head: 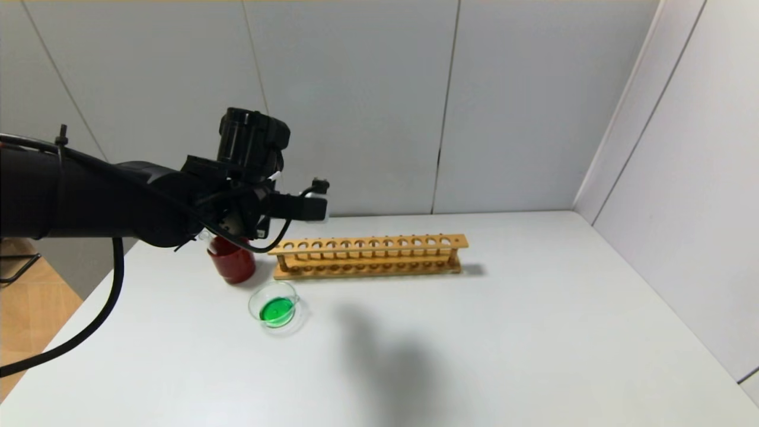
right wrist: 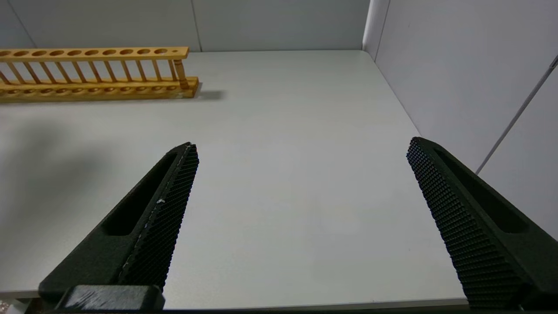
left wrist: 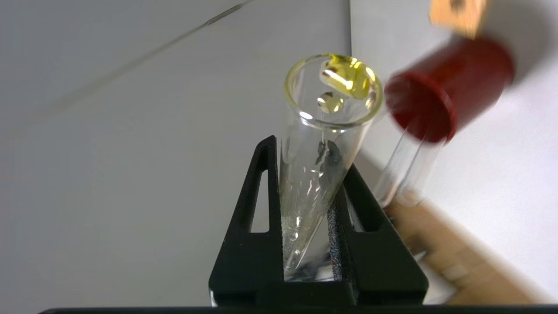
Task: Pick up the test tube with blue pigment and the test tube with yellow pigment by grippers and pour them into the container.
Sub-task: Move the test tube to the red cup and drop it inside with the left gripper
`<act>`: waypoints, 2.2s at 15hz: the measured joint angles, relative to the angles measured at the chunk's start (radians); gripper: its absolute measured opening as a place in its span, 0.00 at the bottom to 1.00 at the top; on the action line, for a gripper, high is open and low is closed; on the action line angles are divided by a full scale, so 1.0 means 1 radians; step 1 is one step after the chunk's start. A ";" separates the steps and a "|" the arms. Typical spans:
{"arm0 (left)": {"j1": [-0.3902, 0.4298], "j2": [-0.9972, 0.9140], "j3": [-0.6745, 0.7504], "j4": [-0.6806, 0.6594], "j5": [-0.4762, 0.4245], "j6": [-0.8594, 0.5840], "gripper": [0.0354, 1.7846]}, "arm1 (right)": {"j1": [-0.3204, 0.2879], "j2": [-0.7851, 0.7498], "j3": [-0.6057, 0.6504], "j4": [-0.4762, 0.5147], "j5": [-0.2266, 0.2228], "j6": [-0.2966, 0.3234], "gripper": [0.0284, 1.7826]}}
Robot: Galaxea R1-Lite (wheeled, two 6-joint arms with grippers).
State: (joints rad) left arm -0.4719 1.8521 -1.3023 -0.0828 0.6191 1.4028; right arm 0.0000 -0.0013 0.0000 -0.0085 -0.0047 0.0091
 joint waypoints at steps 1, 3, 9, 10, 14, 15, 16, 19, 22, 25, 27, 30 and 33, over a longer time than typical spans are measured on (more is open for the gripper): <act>-0.006 -0.007 -0.009 0.003 -0.004 -0.149 0.17 | 0.000 0.000 0.000 0.000 0.000 0.000 0.98; -0.010 -0.015 -0.028 0.010 -0.044 -0.454 0.17 | 0.000 0.000 0.000 0.000 0.000 0.000 0.98; 0.076 -0.023 -0.104 -0.010 -0.445 -1.219 0.17 | 0.000 0.000 0.000 0.000 0.000 0.000 0.98; 0.111 -0.024 -0.106 -0.032 -0.487 -1.284 0.17 | 0.000 0.000 0.000 0.000 0.000 0.000 0.98; 0.181 -0.022 -0.036 -0.151 -0.520 -1.370 0.17 | 0.000 0.000 0.000 0.000 0.000 0.000 0.98; 0.194 -0.019 -0.016 -0.183 -0.521 -1.373 0.17 | 0.000 0.000 0.000 0.000 0.000 0.000 0.98; 0.210 -0.013 0.003 -0.212 -0.528 -1.374 0.17 | 0.000 0.000 0.000 0.000 0.000 0.000 0.98; 0.247 0.013 0.037 -0.310 -0.566 -1.373 0.17 | 0.000 0.000 0.000 0.000 0.000 0.000 0.98; 0.288 0.040 0.039 -0.339 -0.571 -1.371 0.17 | 0.000 0.000 0.000 0.000 0.000 0.000 0.98; 0.331 0.053 0.034 -0.336 -0.590 -1.366 0.17 | 0.000 0.000 0.000 0.000 0.000 0.000 0.98; 0.346 0.051 0.054 -0.330 -0.594 -1.364 0.17 | 0.000 0.000 0.000 0.000 0.000 0.000 0.98; 0.378 0.044 0.093 -0.339 -0.594 -1.362 0.17 | 0.000 0.000 0.000 0.000 0.000 0.000 0.98; 0.407 0.039 0.120 -0.341 -0.593 -1.364 0.17 | 0.000 0.000 0.000 0.000 0.000 0.000 0.98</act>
State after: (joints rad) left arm -0.0645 1.8915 -1.1823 -0.4243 0.0260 0.0385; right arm 0.0000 -0.0013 0.0000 -0.0085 -0.0047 0.0091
